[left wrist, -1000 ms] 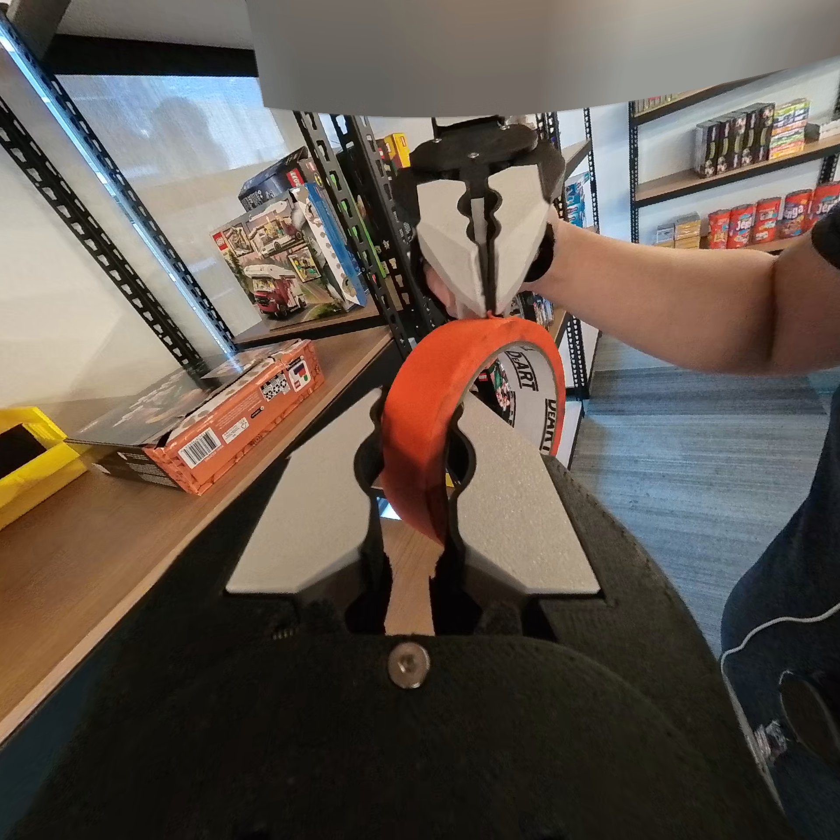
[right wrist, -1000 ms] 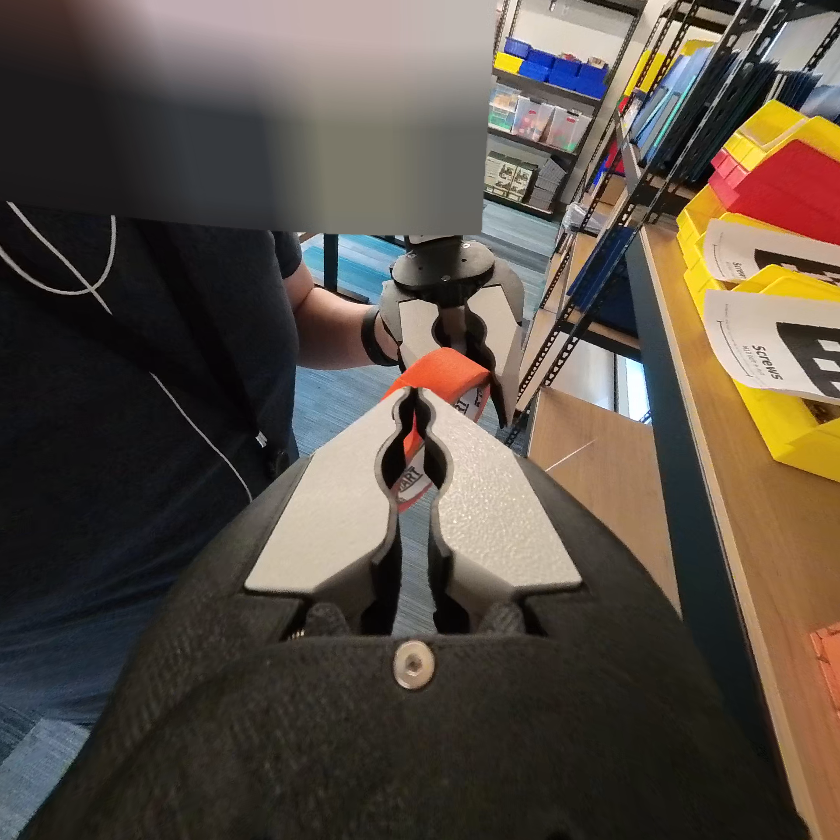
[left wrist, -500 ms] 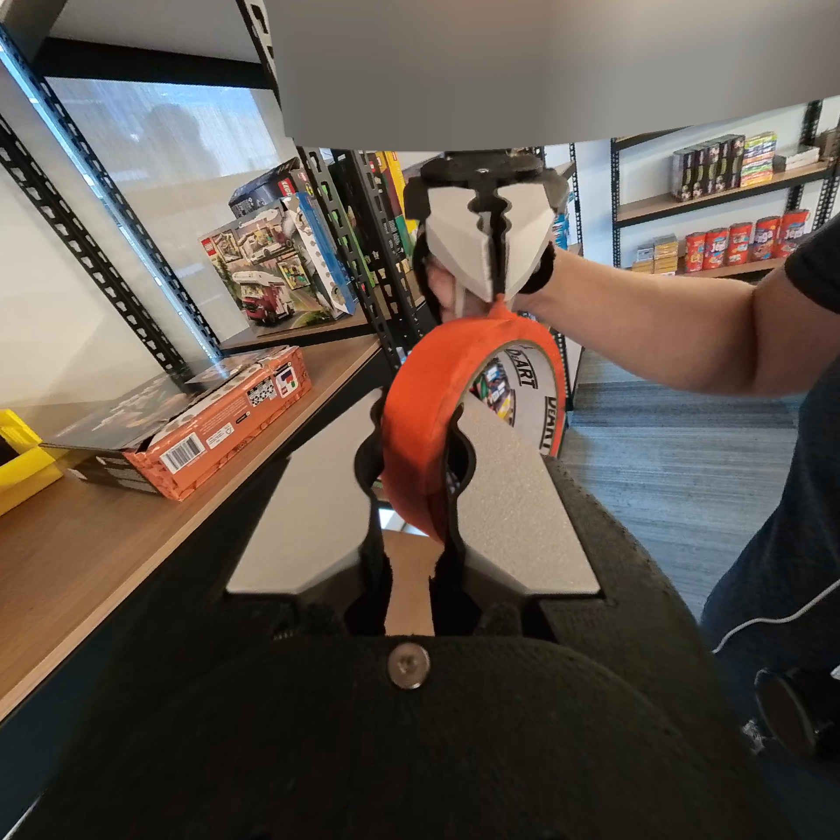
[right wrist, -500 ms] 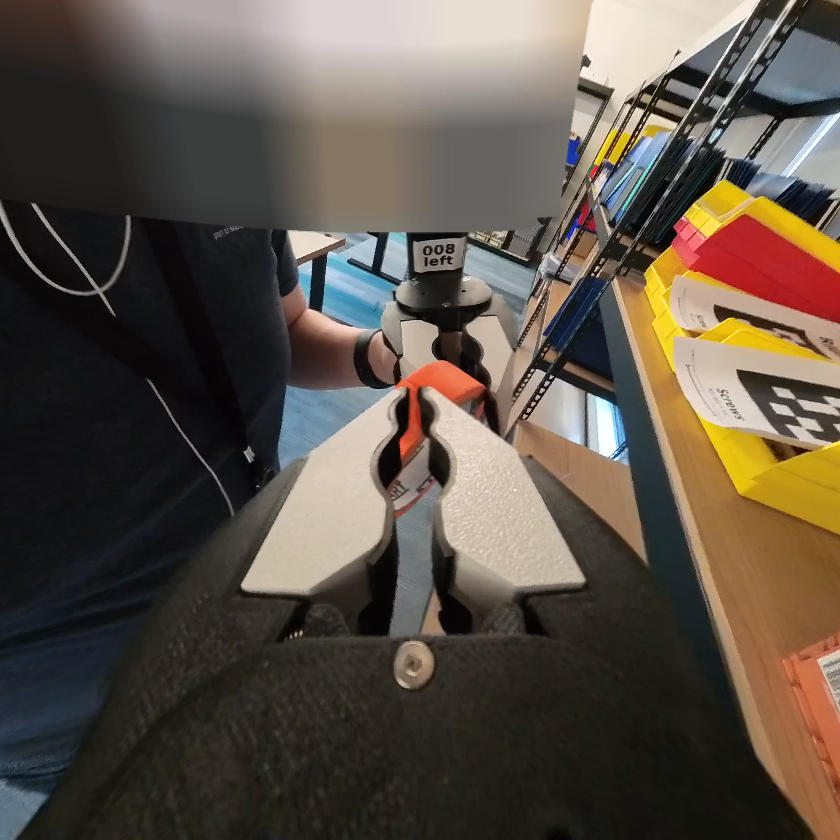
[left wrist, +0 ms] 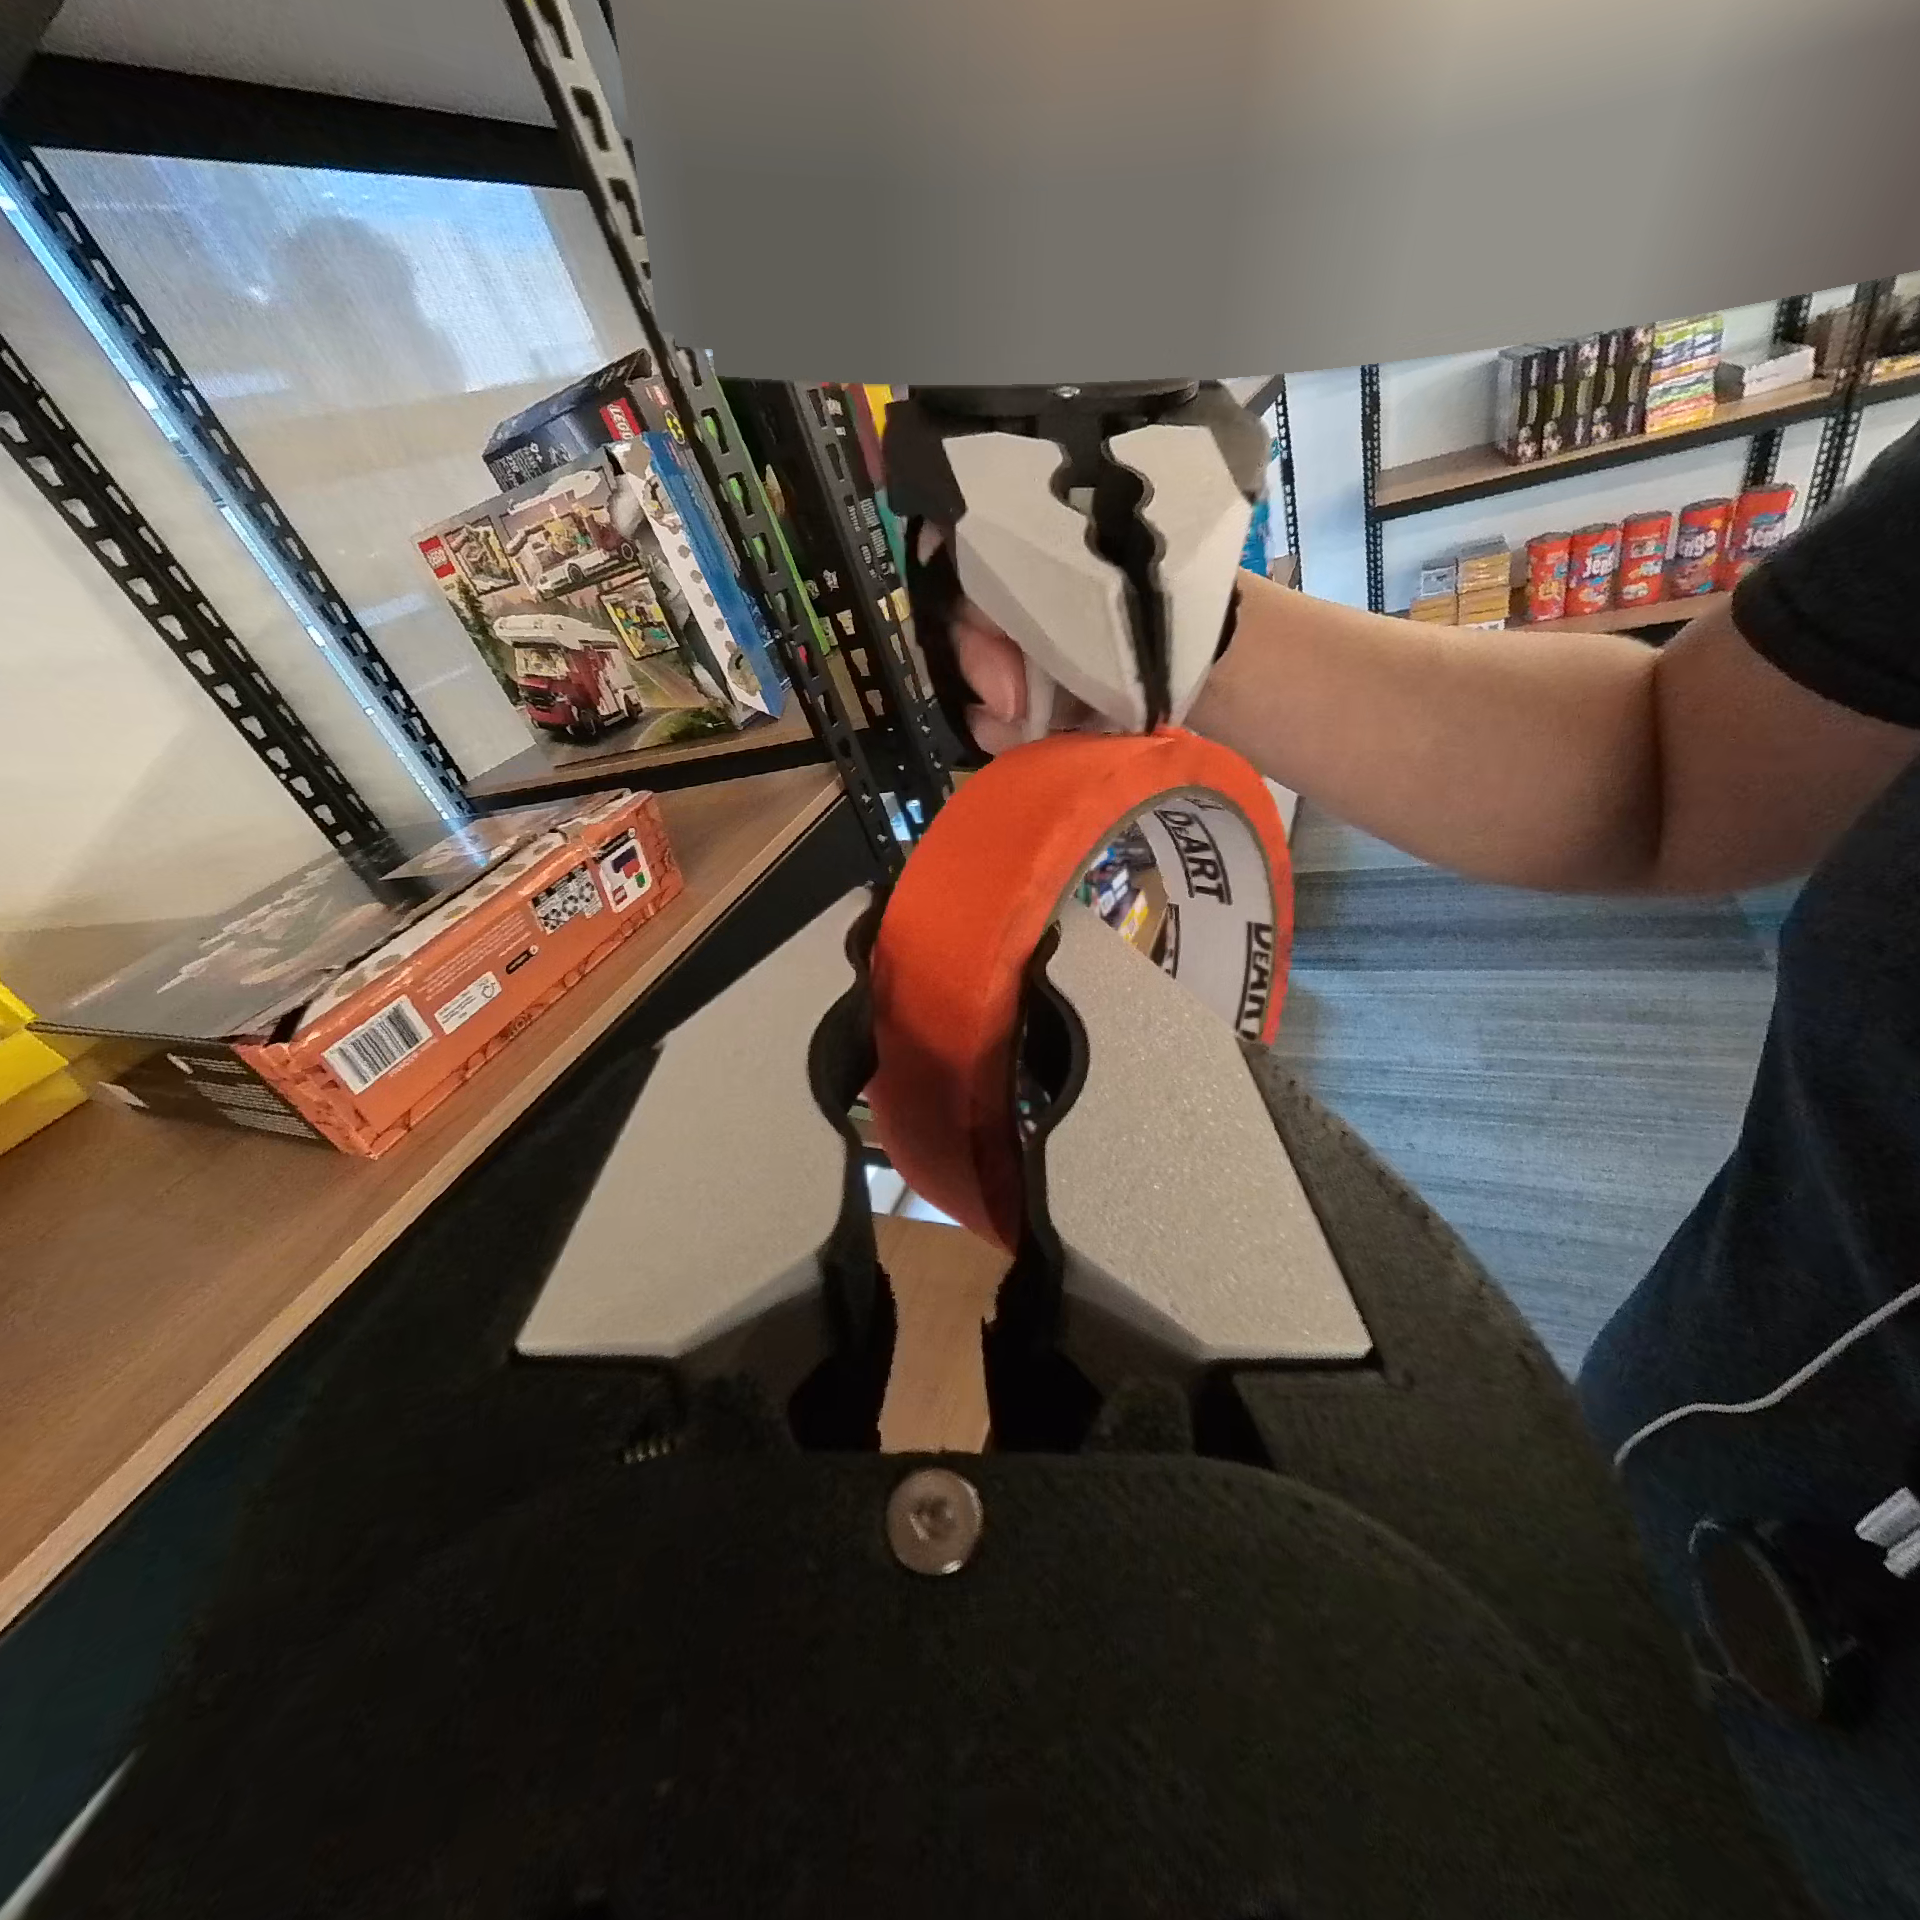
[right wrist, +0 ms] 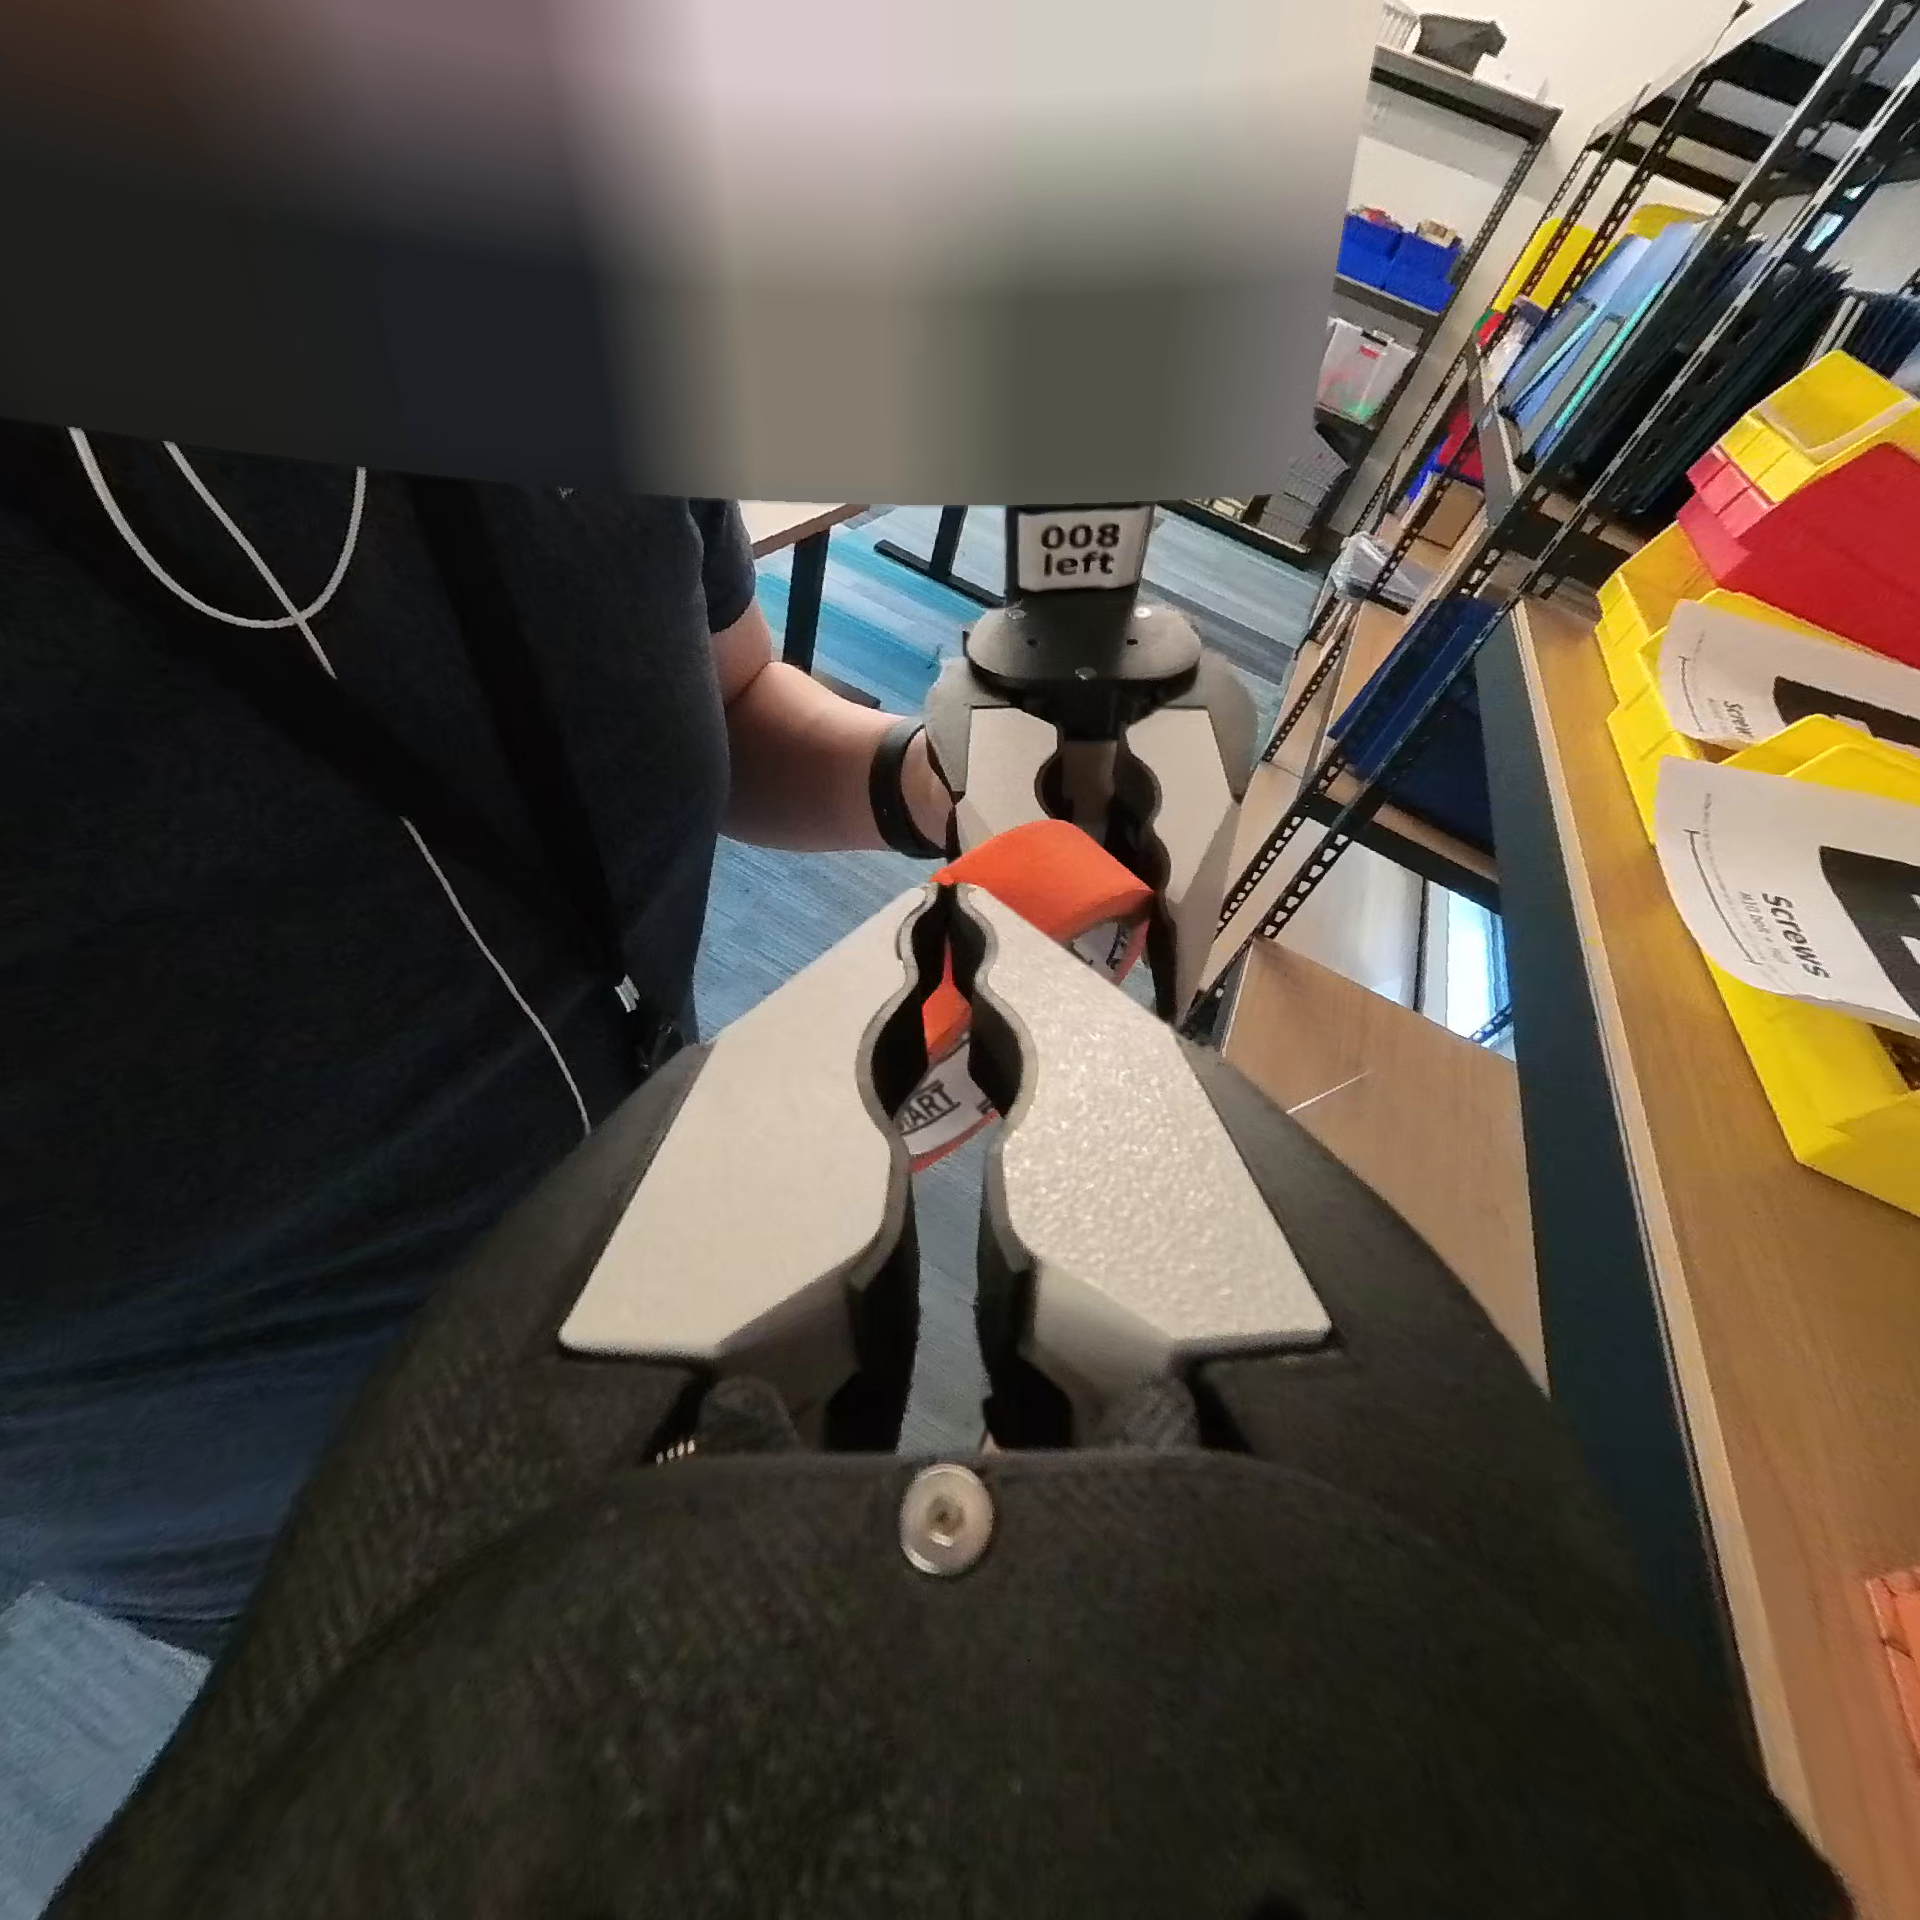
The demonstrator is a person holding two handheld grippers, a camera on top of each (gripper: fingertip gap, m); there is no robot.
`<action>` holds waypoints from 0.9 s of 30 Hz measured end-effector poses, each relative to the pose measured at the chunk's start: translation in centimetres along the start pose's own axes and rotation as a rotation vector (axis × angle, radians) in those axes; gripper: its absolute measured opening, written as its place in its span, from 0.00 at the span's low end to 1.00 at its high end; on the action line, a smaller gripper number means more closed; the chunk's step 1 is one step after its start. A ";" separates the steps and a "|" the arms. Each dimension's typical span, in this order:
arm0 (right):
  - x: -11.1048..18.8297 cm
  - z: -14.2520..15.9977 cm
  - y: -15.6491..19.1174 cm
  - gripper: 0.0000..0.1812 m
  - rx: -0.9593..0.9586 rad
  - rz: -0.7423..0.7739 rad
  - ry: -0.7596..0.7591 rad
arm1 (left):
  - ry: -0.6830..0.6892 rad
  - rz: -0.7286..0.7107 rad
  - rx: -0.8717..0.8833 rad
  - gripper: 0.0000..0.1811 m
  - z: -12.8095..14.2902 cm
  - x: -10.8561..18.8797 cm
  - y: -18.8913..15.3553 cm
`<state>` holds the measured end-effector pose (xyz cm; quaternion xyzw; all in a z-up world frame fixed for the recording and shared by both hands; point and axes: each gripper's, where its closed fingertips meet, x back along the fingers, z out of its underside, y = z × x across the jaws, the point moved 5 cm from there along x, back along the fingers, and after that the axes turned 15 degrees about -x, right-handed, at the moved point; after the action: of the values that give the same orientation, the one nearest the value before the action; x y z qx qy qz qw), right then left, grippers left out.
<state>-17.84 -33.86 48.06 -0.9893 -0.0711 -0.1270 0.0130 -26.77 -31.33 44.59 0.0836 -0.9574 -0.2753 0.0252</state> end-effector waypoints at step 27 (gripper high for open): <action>4.0 -2.6 -1.5 0.00 -0.016 0.125 -0.463 | -0.388 0.013 0.827 0.11 4.6 1.6 3.6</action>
<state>-14.91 -31.99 51.57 -0.9945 -0.0099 0.1039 -0.0037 -29.31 -26.20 42.60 0.0277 -0.9744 0.1196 -0.1884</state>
